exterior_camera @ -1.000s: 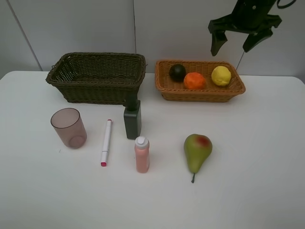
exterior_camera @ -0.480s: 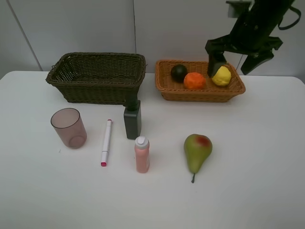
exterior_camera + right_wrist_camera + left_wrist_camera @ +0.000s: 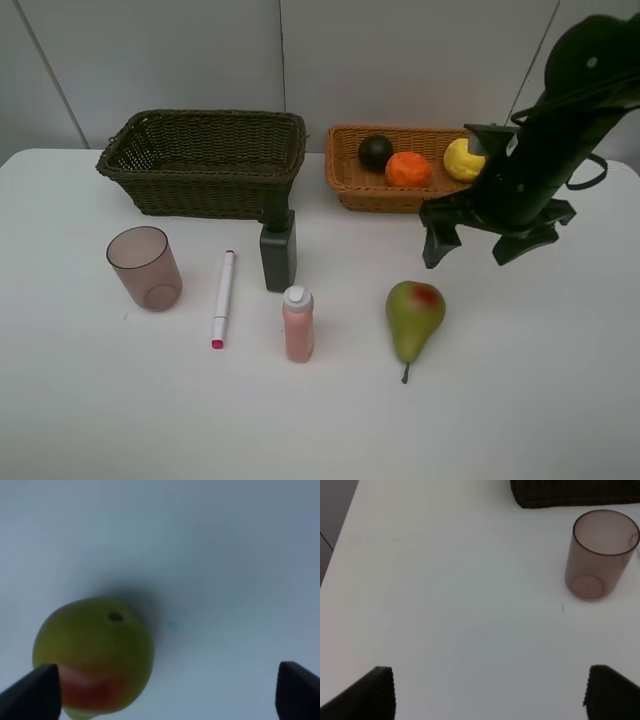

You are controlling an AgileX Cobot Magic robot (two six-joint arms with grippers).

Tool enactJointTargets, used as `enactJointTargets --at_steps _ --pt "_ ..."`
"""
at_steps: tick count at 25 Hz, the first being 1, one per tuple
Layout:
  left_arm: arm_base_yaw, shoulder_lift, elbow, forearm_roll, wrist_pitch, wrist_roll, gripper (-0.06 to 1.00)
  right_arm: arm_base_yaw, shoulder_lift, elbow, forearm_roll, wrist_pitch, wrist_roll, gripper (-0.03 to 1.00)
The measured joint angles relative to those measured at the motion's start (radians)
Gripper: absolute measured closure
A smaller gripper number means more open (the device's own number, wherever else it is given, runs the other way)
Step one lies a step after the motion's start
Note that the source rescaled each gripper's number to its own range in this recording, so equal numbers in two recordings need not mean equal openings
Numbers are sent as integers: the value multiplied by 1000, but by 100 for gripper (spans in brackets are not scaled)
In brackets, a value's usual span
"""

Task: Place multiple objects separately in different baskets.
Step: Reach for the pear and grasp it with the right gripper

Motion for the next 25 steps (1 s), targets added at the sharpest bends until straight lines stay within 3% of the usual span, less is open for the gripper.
enactJointTargets --at_steps 4,13,25 --pt "0 0 0 0 0 0 -6 33 0 78 42 -99 2 22" --pt "0 0 0 0 0 0 -6 144 5 88 96 -214 32 22" --pt "0 0 0 0 0 0 -6 149 155 88 98 -248 69 22"
